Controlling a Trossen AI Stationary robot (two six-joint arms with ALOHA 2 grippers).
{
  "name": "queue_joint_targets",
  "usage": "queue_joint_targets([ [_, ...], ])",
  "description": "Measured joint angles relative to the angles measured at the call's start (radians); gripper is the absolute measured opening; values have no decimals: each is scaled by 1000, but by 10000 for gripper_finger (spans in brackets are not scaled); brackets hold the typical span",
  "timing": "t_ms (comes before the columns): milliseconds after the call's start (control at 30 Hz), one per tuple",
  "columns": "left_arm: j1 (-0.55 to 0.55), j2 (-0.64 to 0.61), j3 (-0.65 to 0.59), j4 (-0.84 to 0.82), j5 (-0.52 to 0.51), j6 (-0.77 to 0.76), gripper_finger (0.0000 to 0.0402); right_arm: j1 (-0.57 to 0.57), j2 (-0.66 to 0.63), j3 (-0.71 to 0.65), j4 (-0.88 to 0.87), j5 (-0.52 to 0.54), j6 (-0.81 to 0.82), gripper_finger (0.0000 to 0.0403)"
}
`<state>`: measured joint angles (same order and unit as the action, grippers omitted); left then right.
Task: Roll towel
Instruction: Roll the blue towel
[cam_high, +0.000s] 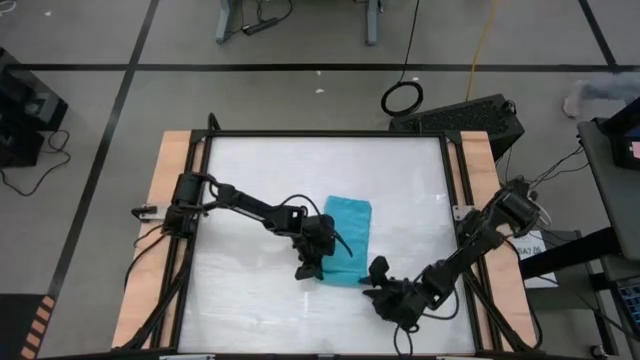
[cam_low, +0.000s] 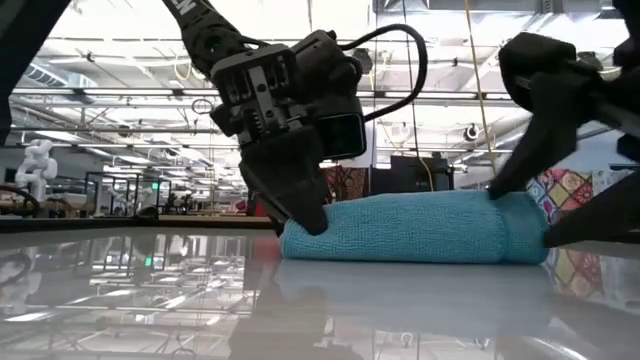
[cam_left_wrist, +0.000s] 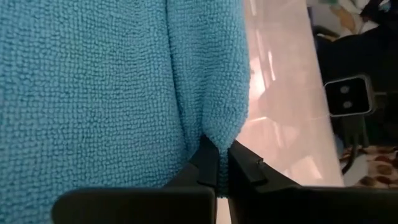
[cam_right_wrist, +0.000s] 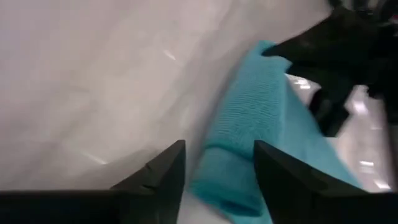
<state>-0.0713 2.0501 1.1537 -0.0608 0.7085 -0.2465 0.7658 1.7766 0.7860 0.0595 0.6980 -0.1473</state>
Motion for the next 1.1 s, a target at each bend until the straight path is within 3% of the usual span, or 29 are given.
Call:
queue_joint_targets([
  [167, 20, 1, 9, -6, 39, -40, 11, 18, 41, 2, 54, 127, -78, 235],
  [267, 31, 1, 9, -12, 42, -62, 11, 7, 48, 4, 34, 106, -67, 254],
  [400, 40, 1, 9, -10, 47, -66, 11, -34, 47, 5, -40, 12, 43, 249],
  [833, 40, 1, 9, 1, 15, -32, 24, -145, 48, 3, -89, -168, 241, 109],
  [1100, 5, -64, 8, -15, -119, 99, 180, -171, 50, 2, -88, -206, 324, 11],
])
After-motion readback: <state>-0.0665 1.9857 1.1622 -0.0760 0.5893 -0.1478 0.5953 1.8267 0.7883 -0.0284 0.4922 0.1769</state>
